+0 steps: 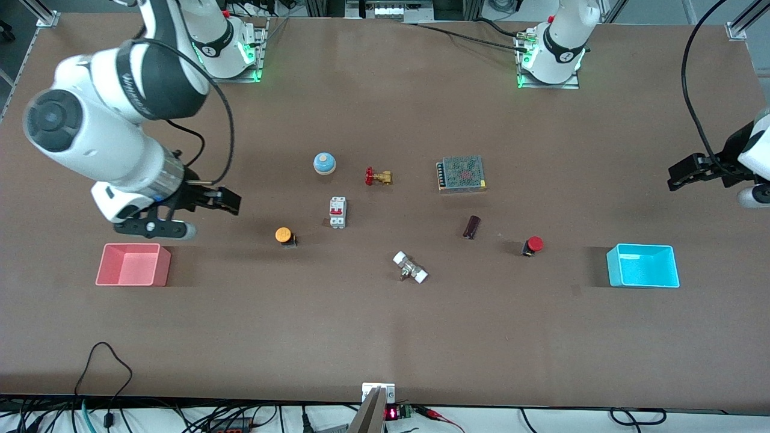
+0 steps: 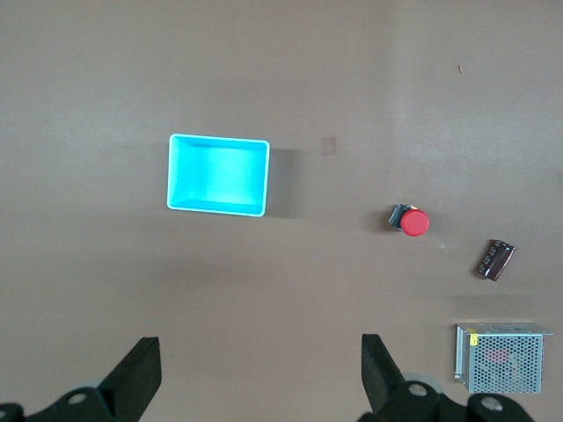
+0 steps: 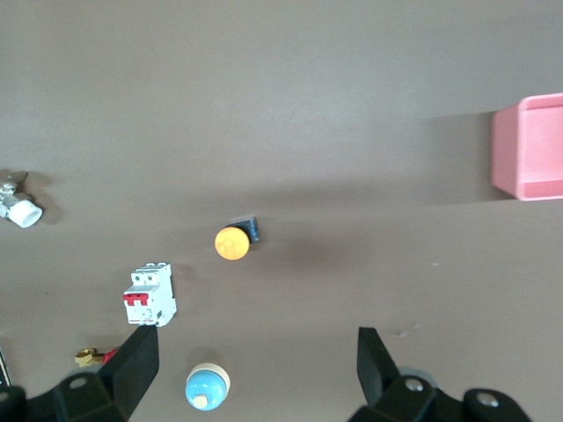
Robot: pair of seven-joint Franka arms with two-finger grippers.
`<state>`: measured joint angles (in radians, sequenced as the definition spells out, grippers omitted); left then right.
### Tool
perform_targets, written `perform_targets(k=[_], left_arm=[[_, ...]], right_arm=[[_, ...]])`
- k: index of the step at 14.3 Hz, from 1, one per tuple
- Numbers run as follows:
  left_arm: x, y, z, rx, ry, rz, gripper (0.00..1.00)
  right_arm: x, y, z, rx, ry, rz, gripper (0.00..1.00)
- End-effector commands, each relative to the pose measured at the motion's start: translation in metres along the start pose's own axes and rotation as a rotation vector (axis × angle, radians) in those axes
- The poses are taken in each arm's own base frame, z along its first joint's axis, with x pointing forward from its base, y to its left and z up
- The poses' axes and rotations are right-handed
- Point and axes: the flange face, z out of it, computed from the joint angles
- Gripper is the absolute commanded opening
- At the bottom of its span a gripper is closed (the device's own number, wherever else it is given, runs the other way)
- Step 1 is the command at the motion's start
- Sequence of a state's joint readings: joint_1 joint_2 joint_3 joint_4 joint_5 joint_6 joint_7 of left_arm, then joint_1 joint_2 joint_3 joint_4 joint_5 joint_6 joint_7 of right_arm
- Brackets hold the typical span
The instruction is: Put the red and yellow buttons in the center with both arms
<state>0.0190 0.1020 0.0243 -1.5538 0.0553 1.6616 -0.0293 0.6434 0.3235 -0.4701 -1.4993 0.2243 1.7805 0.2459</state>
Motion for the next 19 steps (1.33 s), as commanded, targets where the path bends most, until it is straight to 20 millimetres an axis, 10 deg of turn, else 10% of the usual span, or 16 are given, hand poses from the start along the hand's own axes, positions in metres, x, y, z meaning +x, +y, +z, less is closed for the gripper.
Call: perform_targets(k=[1, 8, 19], left_arm=[[-0.021, 0.004, -0.014, -0.023, 0.002, 0.03, 1.0], [-0.046, 0.012, -0.029, -0.044, 0.048, 0.041, 1.0], [-0.055, 0.011, -0.044, -0.043, 0.043, 0.041, 1.0]], right_arm=[[0.005, 0.019, -0.032, -0.006, 0.02, 0.004, 1.0], [0.001, 0.178, -0.085, -0.02, -0.031, -0.085, 1.0], [-0.05, 0.186, -0.098, -0.091, -0.065, -0.106, 1.0]])
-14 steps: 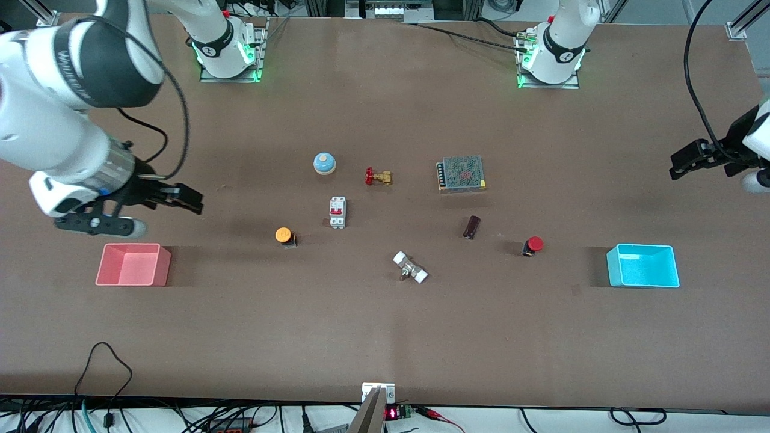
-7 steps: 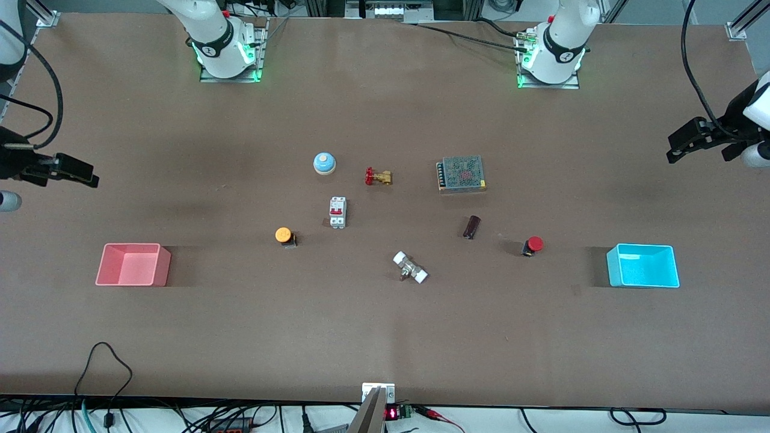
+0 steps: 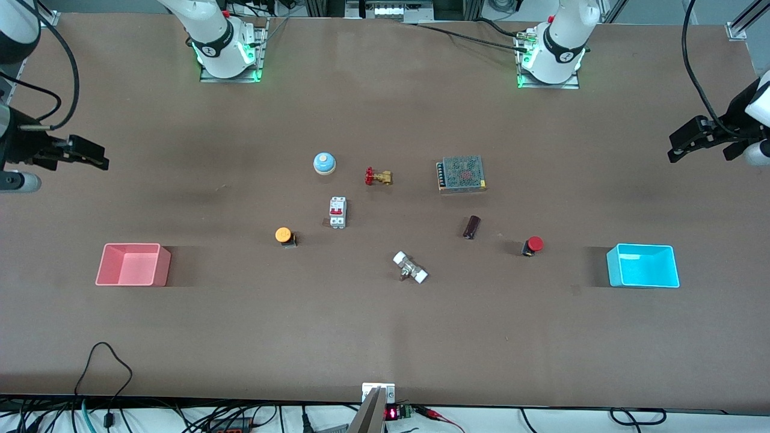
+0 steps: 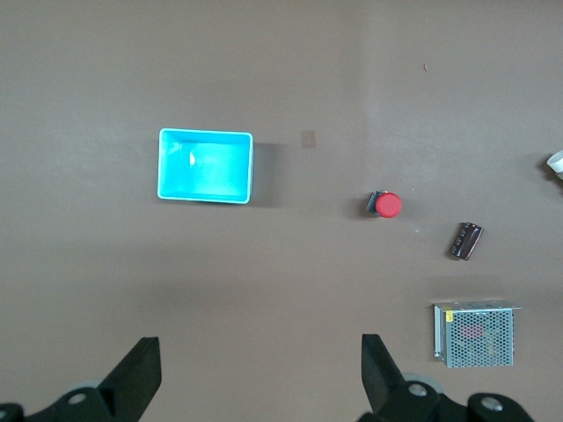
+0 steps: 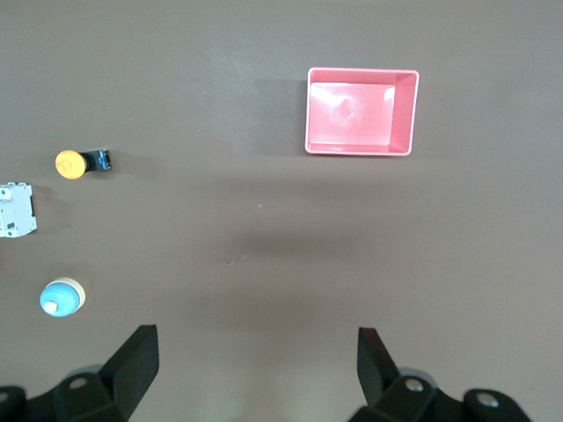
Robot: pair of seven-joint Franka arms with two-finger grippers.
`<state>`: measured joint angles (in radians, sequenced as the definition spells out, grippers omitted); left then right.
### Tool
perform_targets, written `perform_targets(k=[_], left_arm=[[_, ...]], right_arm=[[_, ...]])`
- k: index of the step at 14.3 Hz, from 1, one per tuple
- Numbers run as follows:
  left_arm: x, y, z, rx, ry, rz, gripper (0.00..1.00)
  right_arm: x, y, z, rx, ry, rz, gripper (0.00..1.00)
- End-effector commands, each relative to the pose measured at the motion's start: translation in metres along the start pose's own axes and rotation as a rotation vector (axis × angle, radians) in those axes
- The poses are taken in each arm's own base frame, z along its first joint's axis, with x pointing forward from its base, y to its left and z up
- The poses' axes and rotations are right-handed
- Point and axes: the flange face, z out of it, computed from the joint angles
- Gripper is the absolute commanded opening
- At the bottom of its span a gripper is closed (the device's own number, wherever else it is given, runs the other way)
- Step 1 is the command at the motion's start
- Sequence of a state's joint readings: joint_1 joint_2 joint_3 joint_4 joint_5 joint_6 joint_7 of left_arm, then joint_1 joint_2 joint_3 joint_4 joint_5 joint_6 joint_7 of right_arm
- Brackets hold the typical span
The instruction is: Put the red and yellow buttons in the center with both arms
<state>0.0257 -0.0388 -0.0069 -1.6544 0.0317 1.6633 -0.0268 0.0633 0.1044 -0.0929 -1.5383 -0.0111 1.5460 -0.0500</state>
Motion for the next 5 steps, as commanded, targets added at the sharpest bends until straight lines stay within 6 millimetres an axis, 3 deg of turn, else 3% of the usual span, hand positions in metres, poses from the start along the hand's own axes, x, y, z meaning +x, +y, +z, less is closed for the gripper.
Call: perform_targets(k=[1, 5], left_arm=[[-0.0118, -0.0016, -0.0114, -0.016, 0.003, 0.016, 1.0], [-0.0101, -0.0003, -0.0133, -0.03, 0.012, 0.015, 1.0]], right_arm=[[-0.0194, 0.0031, -0.0047, 0.001, 0.009, 0.013, 1.0], [-0.0238, 0.0065, -0.0085, 0.002, 0.006, 0.019, 1.0]])
